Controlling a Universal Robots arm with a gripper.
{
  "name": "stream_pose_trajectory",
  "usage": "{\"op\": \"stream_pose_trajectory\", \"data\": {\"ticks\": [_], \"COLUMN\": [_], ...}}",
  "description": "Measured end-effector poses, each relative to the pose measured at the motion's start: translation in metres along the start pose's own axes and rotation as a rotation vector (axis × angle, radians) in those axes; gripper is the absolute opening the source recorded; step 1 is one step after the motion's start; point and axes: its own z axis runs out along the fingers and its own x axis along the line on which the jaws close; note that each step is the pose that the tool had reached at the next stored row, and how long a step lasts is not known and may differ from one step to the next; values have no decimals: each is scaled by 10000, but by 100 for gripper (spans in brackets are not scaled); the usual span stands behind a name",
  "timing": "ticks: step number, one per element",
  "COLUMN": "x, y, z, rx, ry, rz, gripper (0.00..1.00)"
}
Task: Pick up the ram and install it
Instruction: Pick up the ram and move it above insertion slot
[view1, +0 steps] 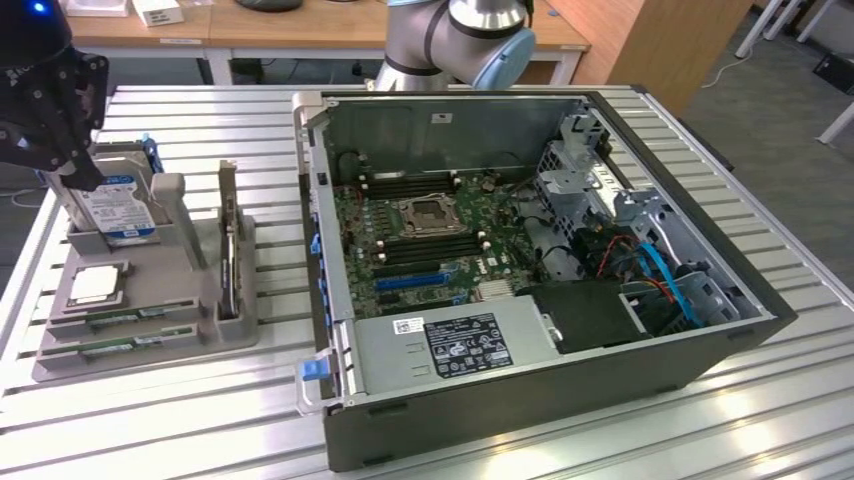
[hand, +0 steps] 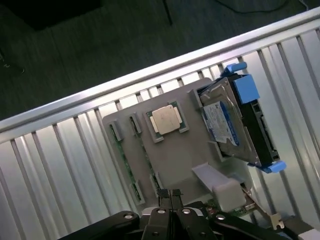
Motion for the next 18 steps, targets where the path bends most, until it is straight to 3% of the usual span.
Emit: {"op": "stream_pose_trajectory", "data": {"ticks": [18], "x": [0], "y": [0], "z": [9], "rx": [-68], "ry": [116], "rz": [-3277], "gripper": [11]}}
